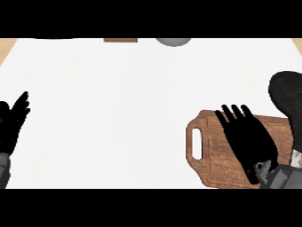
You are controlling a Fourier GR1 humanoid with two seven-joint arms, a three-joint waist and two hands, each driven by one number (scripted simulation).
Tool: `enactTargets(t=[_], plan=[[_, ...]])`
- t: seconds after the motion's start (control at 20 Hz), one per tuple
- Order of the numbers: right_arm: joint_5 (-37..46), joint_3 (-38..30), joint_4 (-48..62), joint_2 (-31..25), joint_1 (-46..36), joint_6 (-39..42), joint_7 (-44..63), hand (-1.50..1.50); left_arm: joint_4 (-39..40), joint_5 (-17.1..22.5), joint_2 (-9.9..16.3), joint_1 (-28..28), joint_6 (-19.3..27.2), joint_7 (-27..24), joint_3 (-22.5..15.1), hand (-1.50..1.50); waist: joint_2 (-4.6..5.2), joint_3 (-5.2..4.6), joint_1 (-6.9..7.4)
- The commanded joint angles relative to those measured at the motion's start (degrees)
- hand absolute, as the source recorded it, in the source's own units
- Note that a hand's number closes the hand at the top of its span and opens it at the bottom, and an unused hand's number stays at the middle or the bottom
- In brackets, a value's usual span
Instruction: Pick the squash from the cutting board and place it in the pan
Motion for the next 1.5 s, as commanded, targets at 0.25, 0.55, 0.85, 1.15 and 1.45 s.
enactTargets(t=[0.25,0.55,0.85,1.15,1.45], plan=[[7.91,-3.59,4.82,3.04,2.19,-2.60,-7.91,-1.50,1.11,-3.94,-2.94,-0.90,-0.80,0.08,1.77,0.00,0.01,-0.01,-0.04],[11.72,-4.74,9.66,5.32,2.47,-3.34,-10.79,-1.50,0.47,-5.51,-4.62,-2.24,-0.38,1.06,2.72,0.00,0.03,-0.01,-0.05],[15.10,-6.74,8.97,8.18,3.64,-0.94,-10.08,-1.50,-1.20,-7.31,-5.56,-0.62,-1.29,2.38,3.10,0.00,-0.01,-0.01,-0.08],[18.77,-9.10,18.98,6.45,1.89,-8.67,-18.27,1.50,-1.47,-6.62,-3.72,-1.79,-3.86,2.64,6.15,0.00,0.04,0.00,0.10],[25.13,-4.98,15.68,4.69,4.33,-14.67,-20.03,1.50,-1.46,-6.32,-3.89,-0.88,-4.96,1.37,6.92,0.00,-0.03,0.00,-0.09]])
